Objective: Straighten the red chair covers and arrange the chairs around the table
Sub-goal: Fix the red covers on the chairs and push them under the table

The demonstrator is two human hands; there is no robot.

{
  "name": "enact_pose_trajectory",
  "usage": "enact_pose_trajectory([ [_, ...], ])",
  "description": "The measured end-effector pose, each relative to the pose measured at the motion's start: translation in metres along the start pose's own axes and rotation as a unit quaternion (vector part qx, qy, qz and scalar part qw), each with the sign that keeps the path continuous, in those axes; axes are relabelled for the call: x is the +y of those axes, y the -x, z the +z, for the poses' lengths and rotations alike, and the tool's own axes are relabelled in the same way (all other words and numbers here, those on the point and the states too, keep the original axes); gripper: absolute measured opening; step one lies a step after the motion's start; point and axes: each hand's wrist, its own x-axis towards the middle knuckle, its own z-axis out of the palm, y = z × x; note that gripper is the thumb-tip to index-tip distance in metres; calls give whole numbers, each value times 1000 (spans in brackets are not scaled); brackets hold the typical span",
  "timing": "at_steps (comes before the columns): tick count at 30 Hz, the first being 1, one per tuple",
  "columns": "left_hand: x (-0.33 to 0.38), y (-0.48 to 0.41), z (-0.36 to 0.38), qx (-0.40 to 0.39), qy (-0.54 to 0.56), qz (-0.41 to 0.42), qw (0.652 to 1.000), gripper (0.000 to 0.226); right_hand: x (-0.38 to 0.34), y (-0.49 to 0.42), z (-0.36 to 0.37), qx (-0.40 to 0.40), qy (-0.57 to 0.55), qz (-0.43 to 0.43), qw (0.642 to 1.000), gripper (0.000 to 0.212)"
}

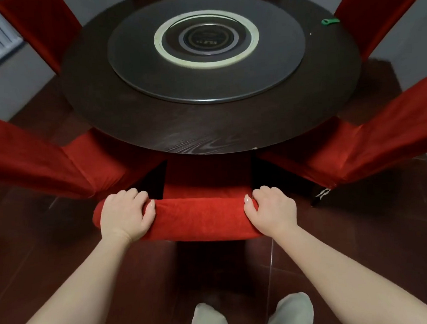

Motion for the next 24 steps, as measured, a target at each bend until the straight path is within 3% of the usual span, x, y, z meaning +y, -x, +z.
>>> enact_pose_trajectory([
  [5, 0, 2, -4, -27, 12, -12, 1000, 46, -2, 4, -2, -1, -4, -7, 1000, 44],
  [9, 4, -16, -15, -79, 97, -71, 990, 35, 1, 3, -11, -19, 38, -26, 999, 56],
  [12, 32, -51, -32, -74, 107, -32, 991, 28, 25, -2, -32, -8, 38, -45, 998, 60],
  [20, 245, -169, -92, -9, 98, 171, 980, 35, 178, -1, -125, 41, 31, -61, 997, 73],
  [24, 364, -208, -108, -6, 130, 216, 968, 40, 279, 22, -163, 57, 41, -25, 997, 80],
])
